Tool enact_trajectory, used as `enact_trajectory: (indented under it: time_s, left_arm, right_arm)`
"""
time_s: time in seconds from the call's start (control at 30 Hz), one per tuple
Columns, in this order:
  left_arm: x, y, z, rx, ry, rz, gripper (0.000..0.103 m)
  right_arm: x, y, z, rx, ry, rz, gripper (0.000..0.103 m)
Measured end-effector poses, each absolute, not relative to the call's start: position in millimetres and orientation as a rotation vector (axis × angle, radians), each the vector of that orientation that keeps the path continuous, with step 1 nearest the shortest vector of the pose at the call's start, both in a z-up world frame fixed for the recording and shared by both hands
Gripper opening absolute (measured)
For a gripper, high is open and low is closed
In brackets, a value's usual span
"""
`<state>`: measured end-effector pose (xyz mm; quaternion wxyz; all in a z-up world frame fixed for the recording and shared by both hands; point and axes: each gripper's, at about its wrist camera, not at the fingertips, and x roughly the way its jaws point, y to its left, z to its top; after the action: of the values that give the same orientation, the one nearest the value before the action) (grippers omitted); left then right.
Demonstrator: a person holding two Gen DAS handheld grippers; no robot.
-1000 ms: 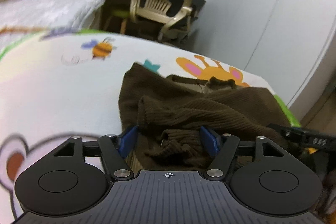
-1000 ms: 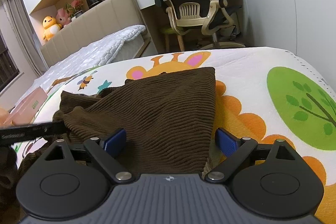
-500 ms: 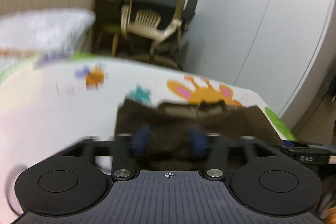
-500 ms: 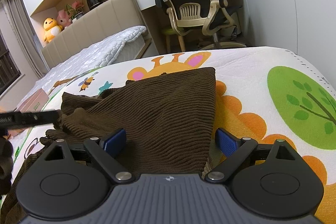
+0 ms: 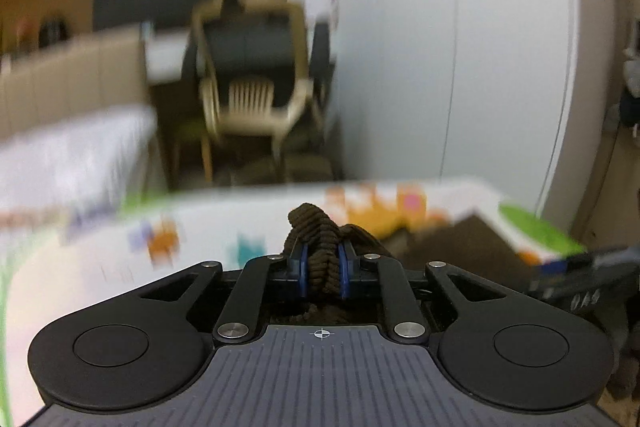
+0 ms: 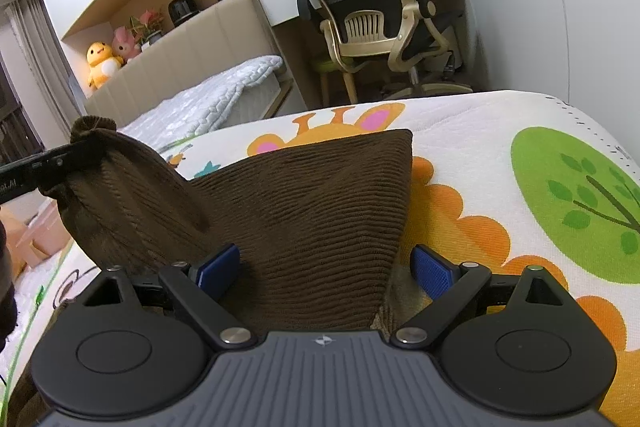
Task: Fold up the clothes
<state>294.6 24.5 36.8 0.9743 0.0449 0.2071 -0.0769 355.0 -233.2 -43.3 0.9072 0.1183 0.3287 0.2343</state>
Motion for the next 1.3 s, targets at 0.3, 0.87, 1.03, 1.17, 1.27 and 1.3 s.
enact_trajectory:
  time_s: [0.3,0.87,1.03,1.17,1.27,1.3]
  left_arm:
    - [312,48,-25,0.168,0.616,-0.051,0.064]
    - [387,126,-34,-0.441,0.815,-0.168,0.088]
    - [388,107,-32,-0.319,0.807,-0.219,0.024]
    - [359,120,-12,-0.372,0.754,-0.280,0.013]
    - [311,127,16,-0.375,0.679,-0.357,0.013]
    - [292,127,25,-0.369,0.656,-0.381,0.013]
  right_arm:
    - [352,-253,-25,0.317,0.653,0.431,0.093]
    - [466,-222,-31,0.199,0.866,0.449,0.060]
    - [448,-198,-19,0.115,0.860,0.504,0.014]
    - [386,-225,33,0.123,0.730,0.571,0.013]
    - [327,-246,63,0.104,0.648,0.605,0.013]
    - [303,-251,69,0.076,0.625,0.614,0.013]
